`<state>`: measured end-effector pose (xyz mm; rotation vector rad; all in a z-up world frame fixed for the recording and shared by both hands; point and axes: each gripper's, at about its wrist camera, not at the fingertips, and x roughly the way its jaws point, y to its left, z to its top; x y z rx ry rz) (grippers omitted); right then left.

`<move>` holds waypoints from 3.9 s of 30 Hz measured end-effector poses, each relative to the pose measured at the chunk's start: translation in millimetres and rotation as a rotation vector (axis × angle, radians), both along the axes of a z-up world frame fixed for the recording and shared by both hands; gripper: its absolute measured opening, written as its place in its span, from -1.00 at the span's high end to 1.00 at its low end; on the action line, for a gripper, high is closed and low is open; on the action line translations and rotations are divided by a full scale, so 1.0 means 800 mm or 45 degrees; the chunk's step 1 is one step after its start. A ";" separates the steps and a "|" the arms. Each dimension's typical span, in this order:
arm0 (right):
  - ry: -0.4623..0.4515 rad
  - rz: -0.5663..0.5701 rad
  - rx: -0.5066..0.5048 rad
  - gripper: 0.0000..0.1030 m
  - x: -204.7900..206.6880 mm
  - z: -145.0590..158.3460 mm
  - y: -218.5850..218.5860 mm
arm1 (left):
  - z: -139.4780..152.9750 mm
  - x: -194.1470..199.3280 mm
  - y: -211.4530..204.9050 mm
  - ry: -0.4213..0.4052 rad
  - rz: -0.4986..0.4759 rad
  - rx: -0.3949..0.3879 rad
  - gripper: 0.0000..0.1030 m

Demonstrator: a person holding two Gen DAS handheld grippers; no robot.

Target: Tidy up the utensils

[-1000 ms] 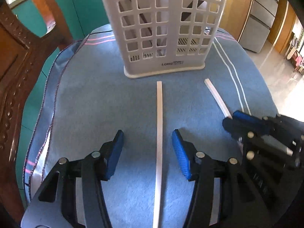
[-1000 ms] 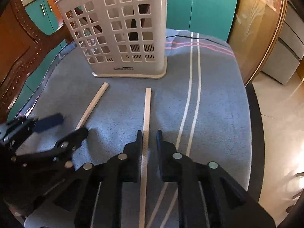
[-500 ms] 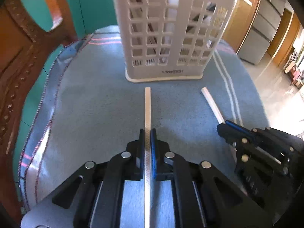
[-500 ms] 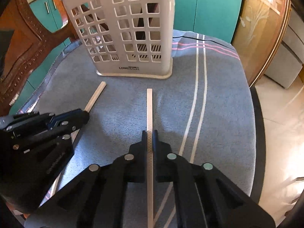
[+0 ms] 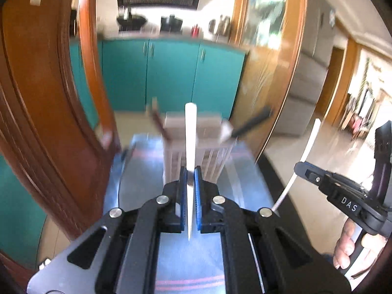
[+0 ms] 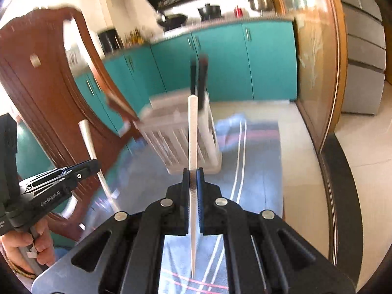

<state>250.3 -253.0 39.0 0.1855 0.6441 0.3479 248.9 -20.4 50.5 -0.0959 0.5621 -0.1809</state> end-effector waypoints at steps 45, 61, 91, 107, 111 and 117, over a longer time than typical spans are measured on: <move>-0.410 -0.176 -0.100 -0.77 -0.073 0.040 -0.017 | 0.011 -0.079 -0.016 -0.266 0.184 0.083 -0.78; -0.368 -0.222 -0.329 -0.94 -0.256 -0.004 0.007 | -0.043 -0.272 -0.013 -0.195 0.181 0.133 -0.93; -0.379 -0.205 -0.435 -0.94 -0.285 -0.007 0.045 | -0.033 -0.301 -0.003 -0.223 0.165 0.155 -0.93; -0.384 -0.197 -0.437 -0.94 -0.287 -0.006 0.046 | -0.037 -0.298 -0.008 -0.201 0.139 0.161 -0.93; -0.385 -0.196 -0.436 -0.94 -0.288 -0.005 0.045 | -0.039 -0.296 -0.011 -0.197 0.131 0.170 -0.93; -0.382 -0.206 -0.430 -0.94 -0.287 -0.005 0.042 | -0.041 -0.296 -0.015 -0.192 0.124 0.181 -0.93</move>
